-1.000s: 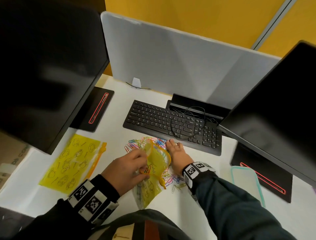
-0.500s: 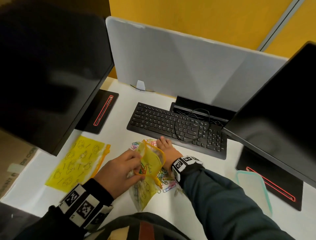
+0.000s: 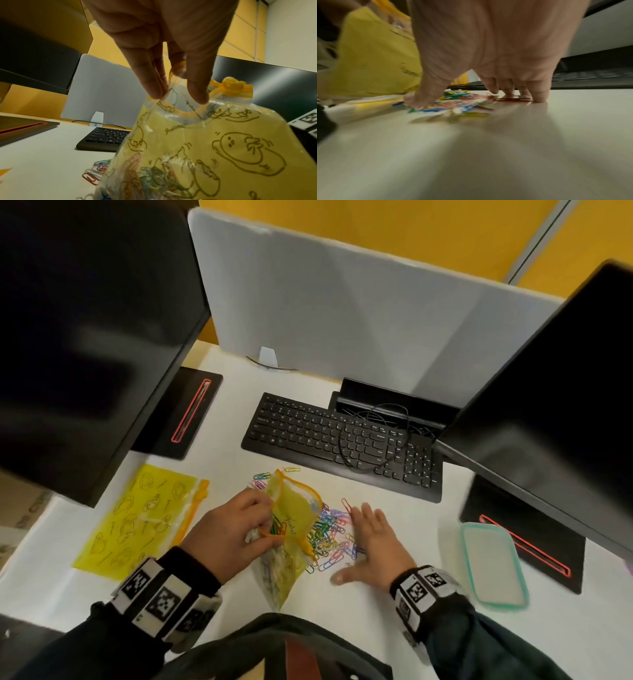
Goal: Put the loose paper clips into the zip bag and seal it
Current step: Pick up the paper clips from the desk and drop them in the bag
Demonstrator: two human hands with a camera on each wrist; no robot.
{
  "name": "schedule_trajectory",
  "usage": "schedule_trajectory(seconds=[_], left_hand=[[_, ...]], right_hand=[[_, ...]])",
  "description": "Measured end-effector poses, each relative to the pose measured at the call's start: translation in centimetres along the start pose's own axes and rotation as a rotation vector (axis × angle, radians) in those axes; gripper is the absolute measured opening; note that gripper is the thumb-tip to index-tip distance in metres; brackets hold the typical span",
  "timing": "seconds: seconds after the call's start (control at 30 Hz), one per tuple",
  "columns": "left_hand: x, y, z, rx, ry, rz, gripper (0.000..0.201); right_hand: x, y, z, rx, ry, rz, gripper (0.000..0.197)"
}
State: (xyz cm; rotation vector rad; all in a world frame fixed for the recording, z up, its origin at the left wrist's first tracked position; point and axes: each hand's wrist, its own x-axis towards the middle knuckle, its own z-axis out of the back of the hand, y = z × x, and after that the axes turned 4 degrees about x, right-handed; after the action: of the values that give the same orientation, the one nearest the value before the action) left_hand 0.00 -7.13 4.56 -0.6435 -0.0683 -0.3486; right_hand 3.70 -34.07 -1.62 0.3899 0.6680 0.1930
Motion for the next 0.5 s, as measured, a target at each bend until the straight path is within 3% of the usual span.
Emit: schedule_trajectory(seconds=[0.1,0.2,0.27,0.5], left_hand=[[0.0,-0.1,0.0,-0.006,0.002,-0.003,0.028],[-0.3,-0.3,0.2,-0.008,0.004,-0.013,0.027],[-0.4,-0.4,0.1,-0.004,0.016,-0.005,0.027],[-0.5,-1.3,-0.3,0.003,0.025,-0.018,0.027]], right_hand=[[0.5,2.5,-2.1,-0.001,-0.045,0.048,0.106],[0.5,3.7,-2.8,0.024,-0.262,0.097,0.062],[0.4,3.7,-2.6,0.016,-0.332,0.103,0.042],[0.8,3.2,-1.3,0.058,-0.368,-0.005,0.024]])
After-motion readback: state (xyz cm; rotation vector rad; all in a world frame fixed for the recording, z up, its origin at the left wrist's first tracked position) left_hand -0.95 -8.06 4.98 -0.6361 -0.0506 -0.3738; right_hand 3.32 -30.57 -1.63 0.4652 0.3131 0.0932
